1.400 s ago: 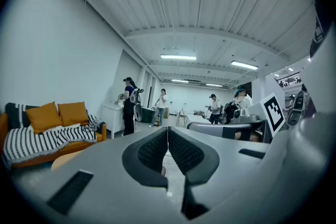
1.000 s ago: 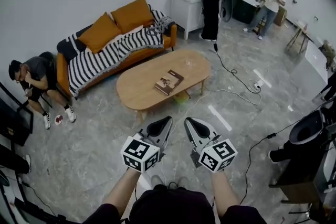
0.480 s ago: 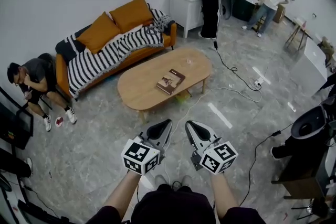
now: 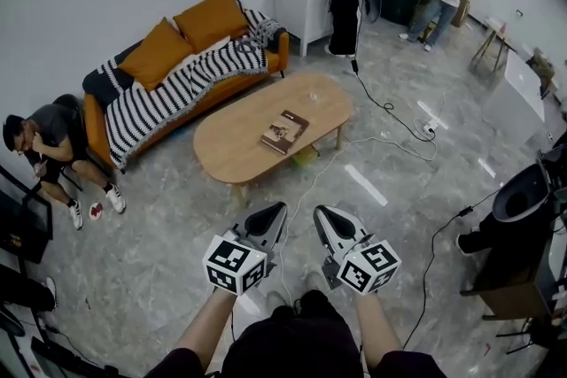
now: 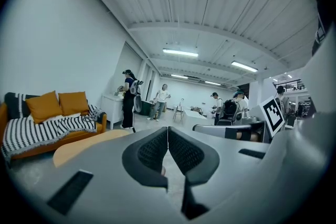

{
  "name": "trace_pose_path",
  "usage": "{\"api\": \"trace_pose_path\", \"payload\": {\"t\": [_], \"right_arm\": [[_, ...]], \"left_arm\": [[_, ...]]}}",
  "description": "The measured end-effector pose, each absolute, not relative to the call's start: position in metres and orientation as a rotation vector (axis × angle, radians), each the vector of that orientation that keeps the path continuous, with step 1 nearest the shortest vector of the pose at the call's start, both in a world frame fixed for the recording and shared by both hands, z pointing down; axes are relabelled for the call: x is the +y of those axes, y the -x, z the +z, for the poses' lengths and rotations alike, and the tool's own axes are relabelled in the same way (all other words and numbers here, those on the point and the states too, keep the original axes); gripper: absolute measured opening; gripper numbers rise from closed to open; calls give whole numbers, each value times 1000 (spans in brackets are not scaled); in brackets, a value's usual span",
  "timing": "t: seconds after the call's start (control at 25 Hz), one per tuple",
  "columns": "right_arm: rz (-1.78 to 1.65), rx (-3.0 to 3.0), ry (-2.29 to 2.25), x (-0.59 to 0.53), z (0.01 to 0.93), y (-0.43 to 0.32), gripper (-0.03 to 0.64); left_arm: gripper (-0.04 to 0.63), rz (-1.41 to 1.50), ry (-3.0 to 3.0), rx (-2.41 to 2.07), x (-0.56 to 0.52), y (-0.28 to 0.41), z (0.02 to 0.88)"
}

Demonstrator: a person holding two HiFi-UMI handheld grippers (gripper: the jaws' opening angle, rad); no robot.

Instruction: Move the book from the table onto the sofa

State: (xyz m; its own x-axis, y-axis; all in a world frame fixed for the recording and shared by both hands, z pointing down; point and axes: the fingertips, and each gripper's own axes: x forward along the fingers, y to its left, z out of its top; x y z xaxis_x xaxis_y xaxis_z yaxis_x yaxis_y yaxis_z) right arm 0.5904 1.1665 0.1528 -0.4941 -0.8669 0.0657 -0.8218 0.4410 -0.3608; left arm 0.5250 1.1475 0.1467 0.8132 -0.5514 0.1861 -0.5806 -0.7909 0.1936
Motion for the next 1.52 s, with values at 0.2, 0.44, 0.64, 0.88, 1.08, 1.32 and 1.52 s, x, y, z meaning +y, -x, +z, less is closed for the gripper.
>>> {"api": "trace_pose_path", "payload": {"t": [0.2,0.44,0.64,0.88,1.08,1.32,1.52], "right_arm": [[-544,2551,1517,1148,159,-594,23],[-562,2547,1518,1113,167,-610,23],[-587,2541,1512,1071,172,-631,23],[-625,2554,1494,1018,185,-656,23],[-665,2569,1459,978,194,-677,23],[-714,2580,1410,941,201,-693,23],[-751,2570,1387,917,208,-706,23]], "left_arm": [[17,181,-2749,-866,1130,-528,154],[17,185,-2728,-869,1093,-541,161],[17,192,-2714,-870,1051,-561,165],[17,203,-2682,-884,998,-588,177],[17,220,-2656,-914,961,-609,183],[17,250,-2631,-965,924,-624,187],[18,266,-2614,-998,901,-630,193]]}}
